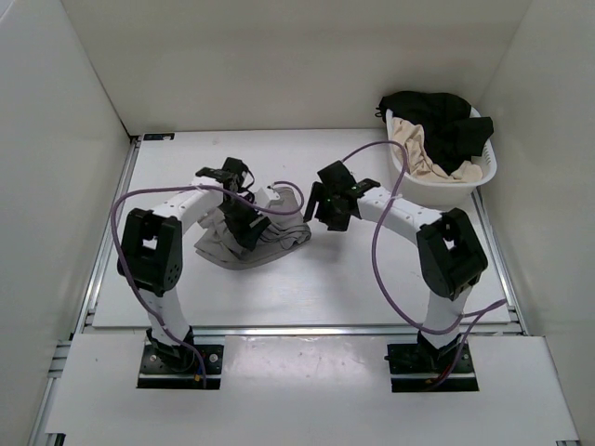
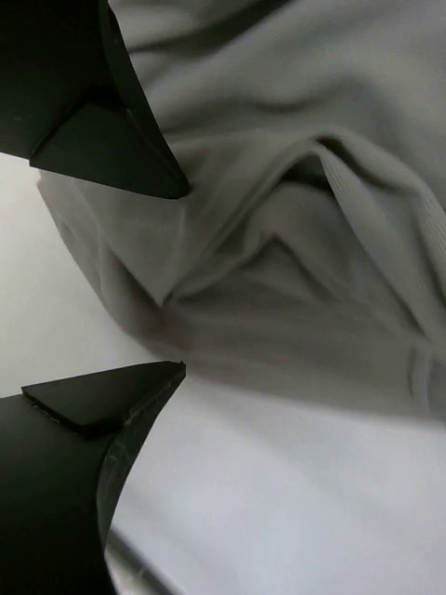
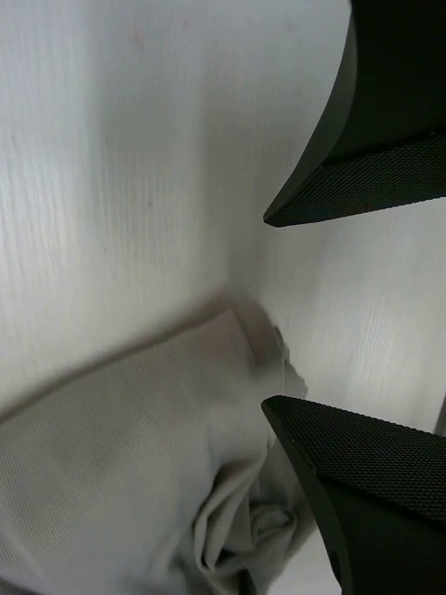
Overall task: Fold and stack the trousers
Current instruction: Fold the trousers
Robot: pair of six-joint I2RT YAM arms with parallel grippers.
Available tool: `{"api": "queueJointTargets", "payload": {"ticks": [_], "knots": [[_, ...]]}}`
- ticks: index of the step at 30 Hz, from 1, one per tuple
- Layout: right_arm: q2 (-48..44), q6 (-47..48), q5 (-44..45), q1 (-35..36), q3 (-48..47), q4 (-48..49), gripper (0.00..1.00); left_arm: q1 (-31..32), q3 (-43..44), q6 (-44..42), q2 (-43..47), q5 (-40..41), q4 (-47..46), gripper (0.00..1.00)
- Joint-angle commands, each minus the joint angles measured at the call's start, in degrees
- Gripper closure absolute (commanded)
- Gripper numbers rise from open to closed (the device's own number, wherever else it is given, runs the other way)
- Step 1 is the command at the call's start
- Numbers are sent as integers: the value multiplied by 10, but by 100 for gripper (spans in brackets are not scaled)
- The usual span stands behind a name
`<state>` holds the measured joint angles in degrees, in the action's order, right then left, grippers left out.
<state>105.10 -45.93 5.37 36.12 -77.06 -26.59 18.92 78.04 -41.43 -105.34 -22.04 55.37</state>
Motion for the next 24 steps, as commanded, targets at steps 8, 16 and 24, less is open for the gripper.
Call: {"api": "queueJointTargets", "payload": {"ticks": [8,16,24], "knots": [[61,-27,-131,-3,22,131,21,32,-87,51,13,163,-145,28],[92,-39,-149,-3,37,145,48,32,-108,62,25,176,-156,86],[-1,-39,-92,-3,124,125,100,21,-41,17,80,162,-54,86]]}}
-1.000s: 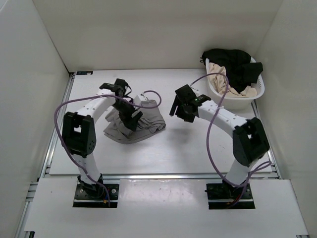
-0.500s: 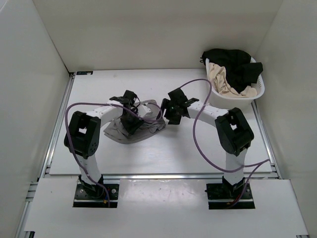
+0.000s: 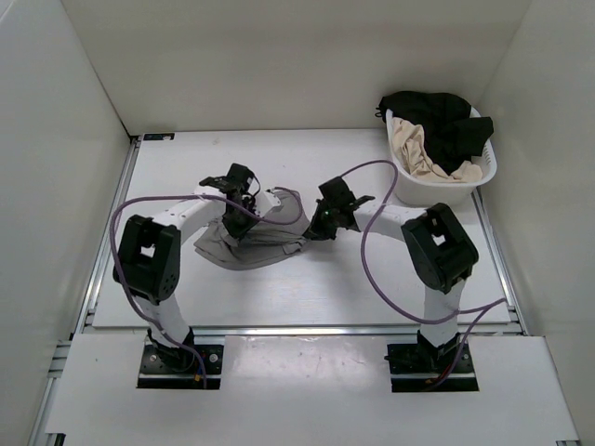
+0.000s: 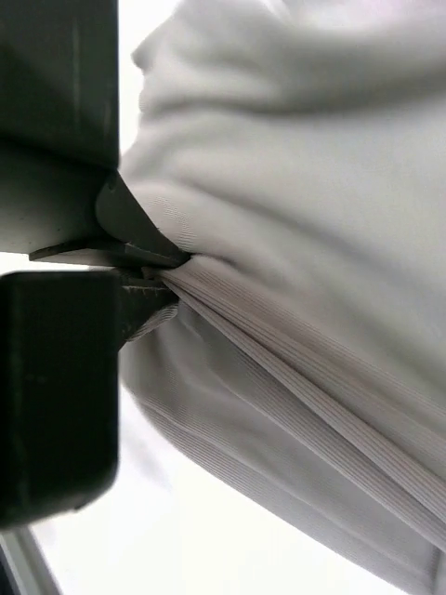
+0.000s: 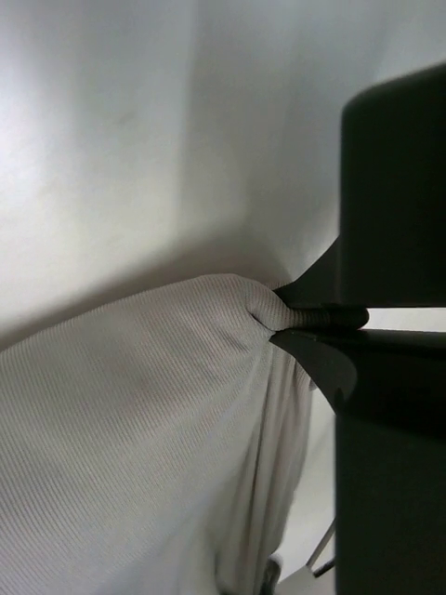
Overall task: Fold and stack the trousers
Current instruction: Fold the trousers
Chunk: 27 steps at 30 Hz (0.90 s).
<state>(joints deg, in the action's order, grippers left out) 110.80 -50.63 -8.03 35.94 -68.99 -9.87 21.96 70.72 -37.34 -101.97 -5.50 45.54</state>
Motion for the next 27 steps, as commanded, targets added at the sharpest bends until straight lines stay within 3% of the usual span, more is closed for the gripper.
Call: {"api": "queueJointTargets", "payload": {"ticks": [1,7,11,14,15,16,17,19,22,24,25,27], "knots": [[-75,8,52,-1,64,-52,100,-9,32,-30,52,-11,70,86],[-209,-27,198,36,111,-167,100,6,-10,-41,99,-39,125,86],[-277,-64,224,49,154,-225,100,12,-38,-48,112,-34,153,86],[-282,-76,225,90,178,-225,64,25,-98,-53,112,-49,153,86],[-277,-76,224,106,178,-216,40,34,-122,-53,112,-49,146,86],[-271,-82,224,112,178,-223,35,40,-133,-46,117,-49,141,86],[-271,-83,224,118,178,-228,33,40,-144,-46,122,-49,135,78],[-264,-88,242,127,178,-234,28,48,-170,-46,129,-41,129,52],[-271,-88,255,132,184,-234,24,48,-183,-51,151,-33,134,27],[-285,-88,263,132,184,-234,24,48,-162,-59,172,-45,150,17],[-285,-88,263,132,184,-234,24,24,-111,-59,172,-65,175,14],[-285,-83,263,132,184,-234,24,-5,-40,-40,172,-148,208,10]]}}
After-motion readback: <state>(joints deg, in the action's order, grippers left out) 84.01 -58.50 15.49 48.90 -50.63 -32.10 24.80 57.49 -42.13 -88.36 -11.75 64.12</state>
